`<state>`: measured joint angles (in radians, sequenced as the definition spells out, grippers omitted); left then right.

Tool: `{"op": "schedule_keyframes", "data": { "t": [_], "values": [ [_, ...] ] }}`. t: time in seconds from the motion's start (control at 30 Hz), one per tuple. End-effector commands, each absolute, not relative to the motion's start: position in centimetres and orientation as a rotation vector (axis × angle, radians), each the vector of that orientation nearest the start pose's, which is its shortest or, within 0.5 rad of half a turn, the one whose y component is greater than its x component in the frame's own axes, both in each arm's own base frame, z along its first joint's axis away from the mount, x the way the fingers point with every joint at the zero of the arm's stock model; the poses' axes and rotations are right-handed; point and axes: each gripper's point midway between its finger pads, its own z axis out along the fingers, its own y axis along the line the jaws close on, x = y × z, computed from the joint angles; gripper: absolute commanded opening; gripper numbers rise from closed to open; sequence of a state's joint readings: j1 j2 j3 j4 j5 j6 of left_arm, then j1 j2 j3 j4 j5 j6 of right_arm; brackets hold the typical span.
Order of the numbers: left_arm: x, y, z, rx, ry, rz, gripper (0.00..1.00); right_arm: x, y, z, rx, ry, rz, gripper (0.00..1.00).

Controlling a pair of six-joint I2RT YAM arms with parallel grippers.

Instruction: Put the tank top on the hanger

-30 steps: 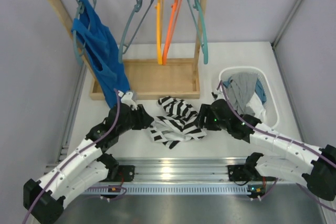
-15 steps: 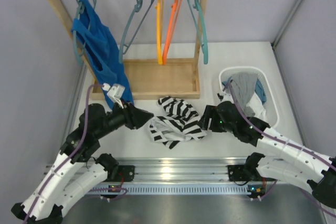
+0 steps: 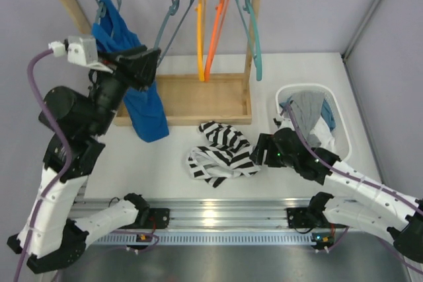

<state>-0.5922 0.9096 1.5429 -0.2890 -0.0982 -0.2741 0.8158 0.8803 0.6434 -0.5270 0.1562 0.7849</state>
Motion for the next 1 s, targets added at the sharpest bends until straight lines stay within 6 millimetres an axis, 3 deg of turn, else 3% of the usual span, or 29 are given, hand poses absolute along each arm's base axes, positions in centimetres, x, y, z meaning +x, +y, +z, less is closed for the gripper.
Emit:
{"op": "schedule_keyframes", "data": {
  "t": [0.0,0.07,0.1,0.17,0.2,0.33,0.5,0.97],
  "values": [
    [30.0,-13.3,55.9,0.037,1.311,-0.351,0.51,18.2,19.5,14.6,0.027,2.345,0.647,0.68],
    [31.6,-13.3,55.8,0.028,1.319,-0.283,0.52,18.0,19.4,14.7,0.028,2.343,0.647,0.68],
    [31.8,-12.8,56.8,0.025,1.303,-0.252,0.53,18.0,19.2,14.8,0.03,2.338,0.642,0.68],
    [33.8,-13.8,55.9,0.068,1.343,-0.213,0.54,17.8,19.0,15.0,0.029,2.335,0.647,0.69],
    [34.1,-13.3,57.0,0.068,1.327,-0.209,0.55,17.8,19.0,15.0,0.03,2.334,0.645,0.69],
    [36.6,-13.7,56.3,0.117,1.374,-0.218,0.57,17.6,19.0,15.5,0.029,2.327,0.663,0.69],
    [37.7,-12.8,55.8,0.155,1.423,-0.213,0.57,17.4,18.6,15.6,0.029,2.325,0.659,0.69],
    [39.7,-14.5,51.5,0.315,1.571,-0.286,0.57,17.1,18.3,15.1,0.026,2.336,0.647,0.69]
  ]
}}
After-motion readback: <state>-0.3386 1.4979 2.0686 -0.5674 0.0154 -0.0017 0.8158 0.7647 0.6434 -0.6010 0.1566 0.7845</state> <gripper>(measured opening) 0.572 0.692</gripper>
